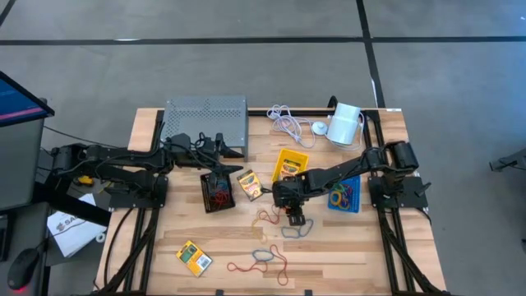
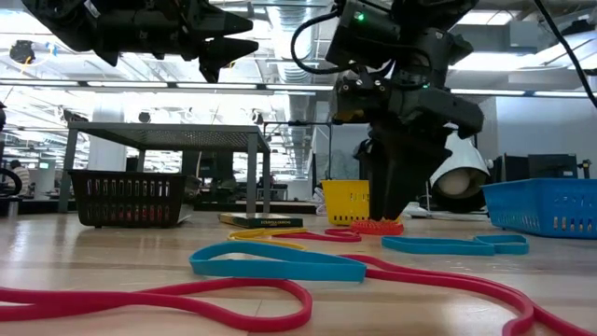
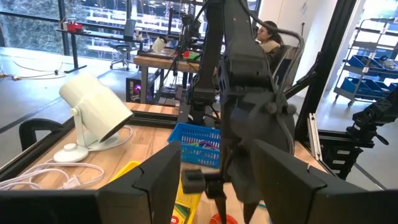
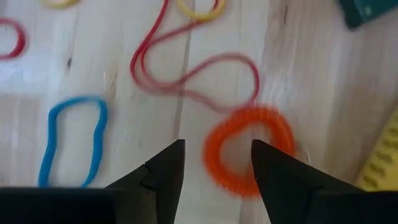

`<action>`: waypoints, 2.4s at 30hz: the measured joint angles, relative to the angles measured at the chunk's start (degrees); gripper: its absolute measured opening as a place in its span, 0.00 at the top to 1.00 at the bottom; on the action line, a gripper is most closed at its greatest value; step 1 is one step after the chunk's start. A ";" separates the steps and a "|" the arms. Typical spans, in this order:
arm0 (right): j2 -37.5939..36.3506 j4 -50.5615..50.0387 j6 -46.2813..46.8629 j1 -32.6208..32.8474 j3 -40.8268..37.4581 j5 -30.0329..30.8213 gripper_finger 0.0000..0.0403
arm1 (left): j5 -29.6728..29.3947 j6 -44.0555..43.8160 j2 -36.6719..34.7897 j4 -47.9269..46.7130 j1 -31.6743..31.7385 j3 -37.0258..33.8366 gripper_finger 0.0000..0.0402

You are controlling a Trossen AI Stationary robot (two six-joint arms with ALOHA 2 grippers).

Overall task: Pick & Place Office Desk Supplies
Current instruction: Put the orange spring keychain into the blue bin

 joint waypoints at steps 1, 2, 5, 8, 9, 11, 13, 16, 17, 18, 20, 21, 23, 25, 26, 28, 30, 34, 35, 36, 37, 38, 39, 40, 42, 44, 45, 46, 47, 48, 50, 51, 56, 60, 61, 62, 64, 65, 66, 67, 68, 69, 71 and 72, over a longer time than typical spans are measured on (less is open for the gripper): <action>0.65 0.65 -0.03 0.00 0.04 0.05 0.55 | 0.00 -0.07 0.00 -0.01 0.00 0.00 0.53; 1.17 0.27 -0.10 0.00 -0.07 0.08 0.55 | 0.02 -0.11 0.00 0.02 0.00 0.00 0.53; 3.40 0.09 -0.41 0.02 0.26 0.02 0.55 | 0.02 -0.11 0.00 -0.18 0.00 0.00 0.53; 4.97 -0.70 -0.39 0.24 0.51 0.14 0.55 | 0.00 -0.08 0.00 -0.18 0.00 0.00 0.53; 5.12 -0.71 -0.39 0.32 0.54 0.27 0.55 | 0.00 -0.06 0.00 -0.18 0.00 0.00 0.53; 5.20 -0.66 -0.15 0.35 0.54 0.31 0.56 | 0.00 -0.04 0.00 -0.16 0.00 0.00 0.53; 4.77 -0.51 -0.14 0.35 0.41 0.28 0.57 | 0.02 -0.02 0.00 -0.17 0.02 0.00 0.53; 3.82 -0.16 -0.10 0.33 0.04 0.45 0.63 | 0.01 0.00 0.00 -0.18 0.00 0.00 0.53; 3.66 0.00 -0.04 0.32 0.03 0.47 0.66 | 0.01 0.00 0.00 -0.18 0.02 0.00 0.53; 3.64 0.11 0.00 0.28 0.02 0.58 0.70 | 0.01 0.00 0.00 -0.18 0.01 0.00 0.53; 3.64 -0.06 0.02 -0.02 0.02 0.72 0.79 | 0.00 0.00 0.00 -0.18 0.00 0.00 0.53; 3.66 -0.14 0.02 -0.10 0.02 0.69 0.84 | 0.00 0.02 0.00 -0.18 0.00 0.00 0.53; 3.64 -0.16 0.03 -0.11 0.02 0.74 0.94 | 0.00 0.00 0.00 -0.20 0.02 0.00 0.53; 3.64 -0.07 0.65 -0.06 0.04 1.55 0.96 | 0.01 0.00 0.00 -0.20 0.02 0.00 0.53; 3.65 -0.20 1.67 0.00 0.04 1.85 0.96 | 0.00 0.00 0.00 -0.20 0.00 0.00 0.53; 3.67 -0.36 2.89 0.02 0.04 1.93 0.96 | 0.00 0.02 0.00 -0.20 0.02 0.00 0.53; 3.67 -0.50 2.91 0.16 0.04 1.91 0.98 | 0.01 0.00 0.00 -0.20 0.00 0.00 0.53; 2.97 -0.84 3.61 0.29 0.08 1.94 0.99 | 0.02 0.00 0.00 -0.20 0.00 0.00 0.53; 2.73 -1.02 3.72 0.31 0.06 1.92 0.99 | 0.02 0.02 0.00 -0.20 0.00 0.00 0.53; 2.15 -1.40 3.74 0.33 0.02 1.75 0.99 | 0.00 0.00 0.00 -0.20 0.02 0.00 0.53; 1.40 -2.03 4.00 0.37 -0.08 1.40 0.99 | 0.02 0.02 0.00 -0.20 0.00 0.00 0.53; 0.76 -3.28 4.80 0.45 -0.29 1.07 0.99 | 0.01 0.00 0.00 -0.20 0.00 0.00 0.53; 0.02 -3.75 5.30 0.50 -0.42 0.83 0.99 | 0.01 0.00 0.00 -0.21 0.01 0.00 0.53; -0.87 -3.96 5.50 0.55 -0.44 0.74 1.00 | 0.02 0.02 0.00 -0.23 0.02 0.00 0.53; -3.54 -4.35 5.99 0.57 -0.32 0.66 1.00 | 0.00 0.00 -0.01 -0.14 0.00 0.00 0.53; -5.73 -4.50 6.58 0.54 -0.17 0.90 1.00 | 0.00 0.00 -0.02 -0.24 0.00 0.00 0.53; -6.72 -4.81 6.79 0.50 -0.20 0.99 1.00 | 0.02 0.00 -0.02 -0.14 0.02 -0.02 0.53; -7.87 -5.08 7.13 0.48 -0.29 1.12 1.00 | 0.02 0.00 -0.02 -0.14 0.02 0.00 0.53; -9.18 -4.96 7.58 0.48 -0.26 1.11 1.00 | 0.01 0.00 -0.02 -0.20 0.00 -0.02 0.53; -10.56 -5.06 7.61 0.50 -0.16 1.11 1.00 | 0.02 0.00 -0.02 -0.21 0.00 -0.02 0.53; -13.03 -5.69 7.82 0.52 -0.16 1.12 1.00 | 0.00 0.00 -0.02 -0.18 0.00 -0.01 0.53; -14.11 -5.61 8.25 0.52 -0.16 1.13 1.00 | 0.02 -0.03 -0.02 -0.20 0.00 -0.02 0.53; -19.72 -6.01 9.47 0.44 -0.07 1.38 1.00 | 0.00 -0.09 -0.02 -0.18 0.00 -0.02 0.53; -23.06 -8.49 10.58 0.46 -0.07 1.47 1.00 | 0.00 -0.11 -0.02 -0.18 0.00 -0.02 0.53; -23.93 -9.72 10.85 0.48 -0.07 1.68 1.00 | 0.01 -0.11 -0.02 -0.21 0.00 -0.02 0.53; -24.65 -10.99 11.28 0.48 -0.07 2.42 1.00 | 0.02 -0.11 -0.02 -0.23 0.00 -0.02 0.53; -25.96 -14.39 12.73 0.48 -0.07 4.52 1.00 | 0.00 -0.11 -0.02 -0.20 0.00 -0.02 0.53; -26.66 -16.03 13.40 0.47 -0.07 5.08 1.00 | 0.00 -0.11 -0.02 -0.22 0.00 -0.02 0.53; -27.35 -17.45 14.20 0.44 -0.07 5.53 1.00 | 0.02 -0.11 -0.02 -0.23 0.00 -0.02 0.53; -28.19 -18.89 15.09 0.44 -0.07 6.14 1.00 | 0.01 -0.11 -0.02 -0.20 0.00 -0.02 0.53; -28.97 -20.21 15.94 0.44 -0.07 6.39 1.00 | 0.02 -0.11 -0.02 -0.20 0.00 -0.02 0.53; -29.71 -21.31 16.68 0.44 -0.07 6.43 1.00 | 0.01 -0.11 -0.02 -0.22 0.00 -0.02 0.53; -31.49 -23.83 18.05 0.44 -0.07 6.93 1.00 | 0.02 -0.11 -0.02 -0.20 0.00 -0.02 0.53; -32.57 -25.10 18.60 0.45 -0.07 7.69 1.00 | 0.01 -0.11 -0.02 -0.21 0.00 -0.02 0.53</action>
